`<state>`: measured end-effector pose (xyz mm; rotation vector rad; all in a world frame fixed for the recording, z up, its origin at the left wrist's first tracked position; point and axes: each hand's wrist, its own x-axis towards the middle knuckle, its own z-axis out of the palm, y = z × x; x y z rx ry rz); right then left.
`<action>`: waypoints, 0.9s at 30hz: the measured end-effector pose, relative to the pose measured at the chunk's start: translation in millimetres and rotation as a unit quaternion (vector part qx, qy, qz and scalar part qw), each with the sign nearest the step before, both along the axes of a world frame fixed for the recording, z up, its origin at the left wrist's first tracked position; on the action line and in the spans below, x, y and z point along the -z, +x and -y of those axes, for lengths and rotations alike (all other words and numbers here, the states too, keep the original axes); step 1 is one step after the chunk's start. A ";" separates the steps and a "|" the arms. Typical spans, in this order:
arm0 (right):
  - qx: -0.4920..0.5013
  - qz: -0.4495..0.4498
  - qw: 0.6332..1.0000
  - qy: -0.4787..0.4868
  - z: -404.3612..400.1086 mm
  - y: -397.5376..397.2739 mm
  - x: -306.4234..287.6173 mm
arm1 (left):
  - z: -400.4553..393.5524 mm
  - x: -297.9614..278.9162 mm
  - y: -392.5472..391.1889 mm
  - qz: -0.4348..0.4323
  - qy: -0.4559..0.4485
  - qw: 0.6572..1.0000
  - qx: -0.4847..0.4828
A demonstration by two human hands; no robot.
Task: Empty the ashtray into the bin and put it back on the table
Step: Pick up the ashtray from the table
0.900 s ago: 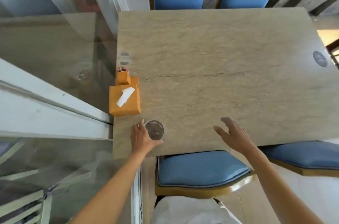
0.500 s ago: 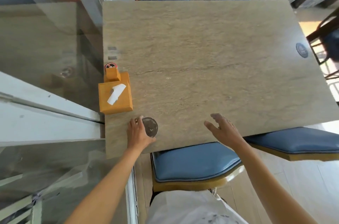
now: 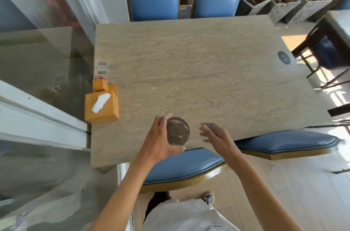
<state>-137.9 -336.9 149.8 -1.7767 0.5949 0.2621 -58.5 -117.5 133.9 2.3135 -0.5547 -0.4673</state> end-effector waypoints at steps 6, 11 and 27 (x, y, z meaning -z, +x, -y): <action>0.090 0.042 0.979 0.176 62.0 -71.8 -27.7 | 95.3 -46.4 -58.6 0.044 -0.054 0.995 0.072; 0.187 0.060 0.948 0.249 131.1 -143.6 -40.7 | 185.9 -65.7 -113.8 0.026 -0.102 0.989 0.107; 0.352 0.138 0.794 0.476 289.0 -272.4 -34.5 | 404.8 -79.5 -217.6 -0.035 -0.110 0.959 0.260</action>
